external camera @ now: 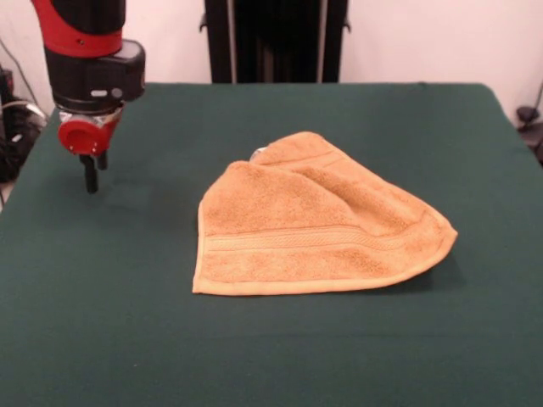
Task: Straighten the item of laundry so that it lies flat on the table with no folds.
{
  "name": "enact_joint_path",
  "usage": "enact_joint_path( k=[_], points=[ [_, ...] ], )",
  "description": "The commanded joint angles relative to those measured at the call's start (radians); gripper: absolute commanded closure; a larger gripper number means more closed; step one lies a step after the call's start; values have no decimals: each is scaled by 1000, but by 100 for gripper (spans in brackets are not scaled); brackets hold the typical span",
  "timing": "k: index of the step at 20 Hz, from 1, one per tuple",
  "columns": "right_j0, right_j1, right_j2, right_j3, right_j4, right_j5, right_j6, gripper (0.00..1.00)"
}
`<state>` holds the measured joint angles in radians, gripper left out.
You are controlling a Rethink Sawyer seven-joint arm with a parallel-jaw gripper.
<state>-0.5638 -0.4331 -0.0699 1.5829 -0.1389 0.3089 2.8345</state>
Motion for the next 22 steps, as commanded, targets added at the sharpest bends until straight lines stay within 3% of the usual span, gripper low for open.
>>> enact_joint_path(
  k=[1,8,12,17,22],
  points=[
    [41,13,-11,-72,-133,59,-155,0],
    [-6,0,44,-118,-178,122,-174,0],
    [-26,-38,98,-113,-219,175,-242,0],
    [-62,-121,216,-94,-276,220,-393,0],
    [-114,-203,363,-100,-351,311,-639,0]
  ],
)
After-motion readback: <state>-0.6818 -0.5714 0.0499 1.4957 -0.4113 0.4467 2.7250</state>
